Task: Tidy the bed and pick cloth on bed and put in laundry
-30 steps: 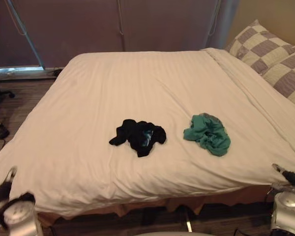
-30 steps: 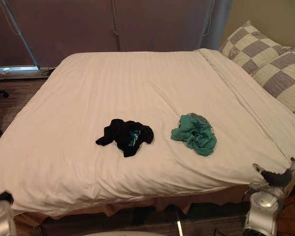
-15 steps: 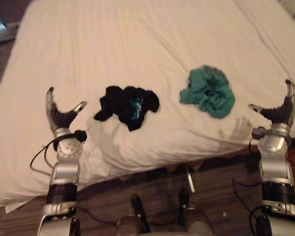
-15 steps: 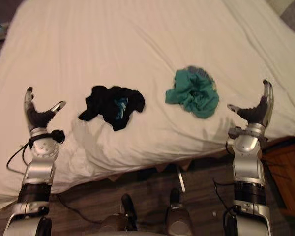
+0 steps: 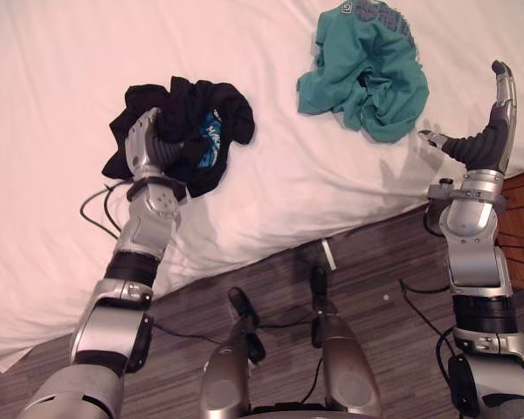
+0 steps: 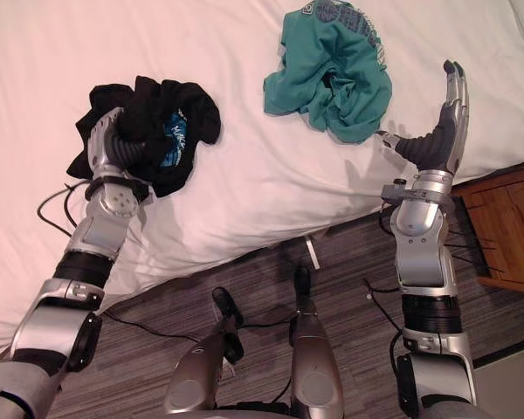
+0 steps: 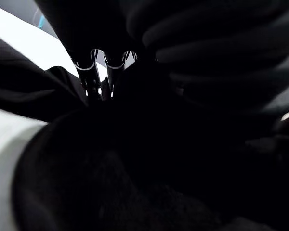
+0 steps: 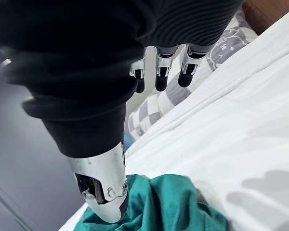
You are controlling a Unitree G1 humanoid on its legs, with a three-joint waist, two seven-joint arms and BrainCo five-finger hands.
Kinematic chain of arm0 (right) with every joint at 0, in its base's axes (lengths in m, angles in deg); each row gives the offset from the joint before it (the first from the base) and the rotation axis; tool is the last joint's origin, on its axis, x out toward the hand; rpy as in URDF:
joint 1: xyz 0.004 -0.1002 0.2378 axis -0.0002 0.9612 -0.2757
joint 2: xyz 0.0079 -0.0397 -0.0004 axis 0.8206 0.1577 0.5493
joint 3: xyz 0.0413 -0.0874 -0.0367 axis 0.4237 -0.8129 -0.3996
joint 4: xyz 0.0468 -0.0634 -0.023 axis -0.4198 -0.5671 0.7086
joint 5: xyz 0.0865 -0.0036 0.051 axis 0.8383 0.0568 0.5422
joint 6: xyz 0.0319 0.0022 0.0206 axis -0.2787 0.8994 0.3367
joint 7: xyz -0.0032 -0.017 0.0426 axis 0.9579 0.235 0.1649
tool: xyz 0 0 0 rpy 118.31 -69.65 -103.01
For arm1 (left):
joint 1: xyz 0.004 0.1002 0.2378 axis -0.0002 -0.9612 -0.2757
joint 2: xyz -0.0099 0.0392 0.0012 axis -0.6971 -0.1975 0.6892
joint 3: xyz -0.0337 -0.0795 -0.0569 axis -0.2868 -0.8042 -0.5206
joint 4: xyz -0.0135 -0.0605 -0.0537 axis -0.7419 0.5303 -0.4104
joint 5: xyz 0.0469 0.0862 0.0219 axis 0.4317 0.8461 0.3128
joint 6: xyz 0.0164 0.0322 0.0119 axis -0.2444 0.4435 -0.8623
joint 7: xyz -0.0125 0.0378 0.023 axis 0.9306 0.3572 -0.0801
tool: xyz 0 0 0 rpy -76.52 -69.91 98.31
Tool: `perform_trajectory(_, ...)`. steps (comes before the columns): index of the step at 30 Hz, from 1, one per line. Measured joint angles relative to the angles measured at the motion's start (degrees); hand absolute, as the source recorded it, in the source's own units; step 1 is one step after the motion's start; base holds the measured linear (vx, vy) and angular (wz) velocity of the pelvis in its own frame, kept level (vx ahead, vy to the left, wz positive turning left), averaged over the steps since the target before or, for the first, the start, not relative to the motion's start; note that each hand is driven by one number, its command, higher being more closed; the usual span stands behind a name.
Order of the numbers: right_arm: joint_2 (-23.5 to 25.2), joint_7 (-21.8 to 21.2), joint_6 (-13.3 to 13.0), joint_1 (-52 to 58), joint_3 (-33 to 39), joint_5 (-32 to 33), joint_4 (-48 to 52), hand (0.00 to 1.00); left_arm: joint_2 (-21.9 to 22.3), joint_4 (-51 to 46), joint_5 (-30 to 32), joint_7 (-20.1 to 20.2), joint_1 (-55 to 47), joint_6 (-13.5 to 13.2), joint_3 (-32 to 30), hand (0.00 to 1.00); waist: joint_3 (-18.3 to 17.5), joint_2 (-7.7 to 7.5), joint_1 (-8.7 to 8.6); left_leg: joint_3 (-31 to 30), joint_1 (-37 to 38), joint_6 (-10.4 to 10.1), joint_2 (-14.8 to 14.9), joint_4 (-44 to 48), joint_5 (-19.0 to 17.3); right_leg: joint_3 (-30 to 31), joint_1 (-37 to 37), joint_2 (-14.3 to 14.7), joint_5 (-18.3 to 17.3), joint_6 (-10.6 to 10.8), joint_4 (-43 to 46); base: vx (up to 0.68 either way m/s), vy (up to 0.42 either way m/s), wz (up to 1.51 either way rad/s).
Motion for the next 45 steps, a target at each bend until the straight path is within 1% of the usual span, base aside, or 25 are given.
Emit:
perform_trajectory(3,-1.7,-1.3,0.0,-4.9,-4.8,-0.8,-0.1,0.0,-0.9,2.1,4.6,3.1,2.4,-0.3,2.8,1.0,0.0,0.0,0.08,0.3,-0.4,0.0,0.0,-0.2,0.0,0.1,-0.4,-0.3,0.2,0.3,0.0,0.04,-0.009,0.01)
perform_trajectory(6,-3.7,-2.6,-0.2,-11.5,-9.6,-2.4,-2.3,0.0,-0.4,2.0,5.7,3.8,3.0,-1.2,5.5,1.0,0.0,0.0,0.2,-0.4,-1.7,0.2,-0.3,-0.3,0.2,-0.8,-0.8,-0.9,0.3,0.5,0.0,0.03,0.01,0.17)
perform_trajectory(8,-5.6,-3.7,-0.3,-16.3,-11.7,-2.5,-6.0,0.0,0.3,1.5,5.7,4.0,2.9,-2.7,6.9,1.0,0.0,0.0,0.82,-1.4,-2.1,0.3,-0.4,-0.4,0.5,-1.8,-1.2,-1.2,0.3,0.5,0.0,0.07,0.007,0.26)
perform_trajectory(9,-7.7,-4.2,-0.3,-20.2,-13.0,-2.5,-9.1,0.0,0.8,0.0,4.8,4.0,2.8,-3.8,7.6,1.0,0.0,0.02,1.82,-2.3,-3.6,0.4,-0.6,-0.5,1.2,-2.5,-2.2,-1.4,0.4,0.7,0.1,0.05,-0.003,0.28)
perform_trajectory(12,-10.7,-5.7,-0.3,-26.6,-15.7,-2.1,-16.2,0.0,1.1,-4.5,1.3,4.0,1.4,-6.1,8.0,1.0,0.0,0.16,2.23,-4.3,-6.5,0.4,-0.9,-1.5,2.9,-4.9,-4.2,-1.9,0.4,0.7,0.1,0.05,-0.002,0.4)
perform_trajectory(14,-12.1,-6.4,-0.4,-28.7,-17.5,-1.7,-21.2,0.0,1.6,-7.7,-1.3,3.9,-0.6,-7.4,8.0,1.0,0.1,0.27,3.37,-4.6,-7.1,0.4,-1.0,-1.5,2.9,-5.5,-4.6,-2.1,0.4,0.7,0.1,0.06,0.012,0.21)
perform_trajectory(18,-16.1,-9.5,-1.4,-32.8,-22.9,0.9,-34.3,0.0,2.8,-15.7,-7.7,3.0,-8.0,-10.9,8.0,1.0,0.9,1.92,4.81,-5.9,-8.5,0.2,-1.2,-1.5,3.1,-7.3,-4.9,-2.6,0.4,0.8,0.1,0.08,0.023,0.19)
perform_trajectory(19,-17.1,-10.3,-2.0,-34.9,-25.3,0.8,-39.3,1.0,2.9,-16.9,-8.7,2.9,-9.2,-11.7,8.0,1.0,1.1,2.38,4.85,-6.0,-8.9,-0.4,-1.2,-1.5,3.5,-8.0,-5.0,-2.8,0.4,0.8,0.1,0.08,0.013,0.28)
perform_trajectory(20,-17.5,-10.9,-2.3,-36.0,-26.3,0.7,-41.4,1.0,2.9,-17.4,-9.5,2.9,-9.6,-12.2,8.0,1.0,1.2,2.58,4.89,-6.0,-9.1,-0.7,-1.2,-1.5,3.7,-8.4,-5.0,-2.9,0.3,0.8,0.2,0.06,0.011,0.3)
perform_trajectory(21,-18.2,-12.3,-2.9,-39.2,-28.6,0.1,-45.5,1.0,2.8,-19.0,-11.2,2.9,-11.3,-12.7,8.0,1.0,1.5,3.23,4.88,-6.0,-9.3,-1.0,-1.3,-1.5,4.0,-8.8,-5.0,-3.2,-0.2,1.5,0.8,0.05,0.013,0.24)
perform_trajectory(23,-20.5,-13.6,-3.8,-44.3,-33.6,-2.4,-51.5,1.0,1.9,-24.0,-13.4,3.1,-16.1,-13.0,8.6,1.0,1.6,4.35,5.16,-5.9,-9.3,-1.0,-1.2,-1.5,4.0,-8.9,-5.6,-3.4,-1.1,1.5,2.5,0.05,0.012,0.13)
perform_trajectory(24,-20.8,-13.8,-3.9,-44.8,-34.2,-3.1,-52.1,1.0,1.6,-25.0,-13.7,3.1,-17.2,-13.1,8.7,1.0,1.6,4.47,5.21,-5.9,-9.3,-1.0,-1.2,-1.5,4.0,-8.9,-5.7,-3.4,-1.2,1.5,2.7,0.06,0.003,0.06)
perform_trajectory(27,-25.5,-13.9,-4.3,-45.5,-38.4,-10.1,-54.5,1.0,-0.2,-34.7,-15.8,5.1,-30.7,-14.0,8.2,1.0,1.5,5.1,6.39,-5.6,-9.0,-1.1,-1.2,-1.3,4.0,-9.5,-5.7,-3.8,-2.5,1.3,4.2,0.08,-0.003,0.09)
perform_trajectory(29,-26.1,-13.9,-4.2,-44.5,-37.5,-11.3,-54.8,1.0,0.3,-37.3,-16.4,5.8,-36.3,-14.5,7.5,1.0,1.4,5.16,6.66,-5.2,-8.8,-1.1,-1.2,-1.3,4.0,-9.7,-5.4,-3.8,-2.6,1.2,4.3,0.06,0.002,0.06)
perform_trajectory(31,-26.1,-13.6,-3.9,-40.2,-33.2,-11.5,-53.9,1.0,3.4,-37.8,-16.8,7.0,-41.0,-14.6,6.2,1.0,1.4,5.16,6.68,-4.1,-7.6,-1.1,-1.1,-1.4,3.9,-10.2,-3.6,-3.8,-2.6,1.2,4.0,0.08,0.025,0.16)
perform_trajectory(32,-25.3,-13.5,-2.8,-33.7,-28.1,-11.5,-50.6,1.0,6.2,-37.6,-16.9,8.2,-44.1,-14.0,5.5,1.0,1.4,5.07,6.68,-3.5,-5.6,-1.1,-1.0,-1.5,3.9,-10.2,-1.5,-3.7,-2.6,1.2,4.0,0.07,0.026,0.14)
perform_trajectory(34,-21.2,-13.3,-1.1,-23.5,-20.2,-11.4,-43.3,1.0,8.7,-36.6,-16.9,9.4,-47.6,-13.1,5.0,1.0,1.2,4.57,6.38,-2.3,-2.3,-1.2,-0.9,-1.5,3.8,-9.9,2.0,-3.3,-2.6,1.2,3.8,0.08,0.004,0.0)
perform_trajectory(35,-19.4,-13.2,-0.8,-20.2,-18.3,-11.2,-41.4,1.0,9.5,-36.0,-16.9,9.9,-48.6,-12.8,4.6,1.0,0.9,4.15,6.29,-2.1,-1.1,-1.2,-1.0,-1.5,3.8,-9.6,3.1,-3.1,-2.6,1.2,3.6,0.08,-0.036,-0.23)
perform_trajectory(36,-13.5,-12.3,-0.2,-11.1,-14.1,-10.7,-36.4,1.0,11.7,-33.6,-16.9,10.6,-50.8,-11.8,2.7,1.0,-1.7,2.77,6.23,-1.2,0.8,-1.2,-1.1,-1.5,3.8,-8.6,4.8,-2.8,-2.6,1.2,2.9,0.06,-0.044,-0.26)
perform_trajectory(37,-11.1,-12.3,-0.1,-7.8,-12.4,-10.5,-34.3,1.0,12.5,-32.5,-16.9,10.7,-51.7,-11.6,2.1,1.0,-3.3,2.22,6.11,-1.2,1.0,-1.2,-1.2,-1.5,3.8,-8.5,5.0,-2.7,-2.6,1.2,2.5,0.1,-0.058,-0.27)
perform_trajectory(39,-1.6,-12.1,-0.2,4.8,-7.0,-8.7,-27.2,1.0,14.0,-29.7,-17.6,10.9,-53.4,-10.1,-0.4,1.0,-6.8,-0.09,4.45,-1.3,3.5,-1.4,-1.0,-1.6,3.1,-8.3,8.0,-2.1,-3.4,1.5,1.0,0.11,-0.074,-0.18)
perform_trajectory(40,4.3,-11.6,-0.3,11.6,-4.3,-7.7,-24.5,1.0,14.6,-27.6,-18.6,11.1,-53.6,-9.4,-1.8,1.0,-8.4,-1.43,3.76,-1.5,5.7,-0.7,-0.7,-1.6,2.0,-7.9,9.9,-1.7,-4.7,1.5,0.9,0.07,-0.081,-0.16)
perform_trajectory(41,6.6,-11.2,-0.3,14.1,-3.4,-7.0,-23.9,1.0,15.1,-26.8,-19.1,11.3,-53.7,-9.1,-2.2,1.0,-8.9,-1.71,3.35,-1.6,6.5,-0.7,-0.4,-1.6,1.5,-7.9,10.8,-1.4,-5.0,1.5,0.9,0.03,-0.084,-0.09)
perform_trajectory(43,16.3,-9.8,0.0,25.7,0.9,-4.2,-21.9,1.0,16.9,-24.5,-21.6,11.5,-54.6,-7.4,-3.3,1.0,-12.3,-3.44,1.43,-2.8,9.6,-1.0,-0.1,-1.7,0.5,-8.5,14.2,-1.0,-6.6,1.0,1.0,0.02,-0.07,0.11)
perform_trajectory(45,20.4,-9.7,0.0,33.3,2.2,-2.3,-19.7,1.0,18.6,-24.4,-22.7,11.5,-55.0,-6.8,-3.3,1.0,-14.1,-3.9,0.7,-3.7,10.8,-1.2,-0.1,-1.7,0.3,-9.0,15.7,-1.1,-7.2,1.4,1.2,0.01,-0.032,0.2)
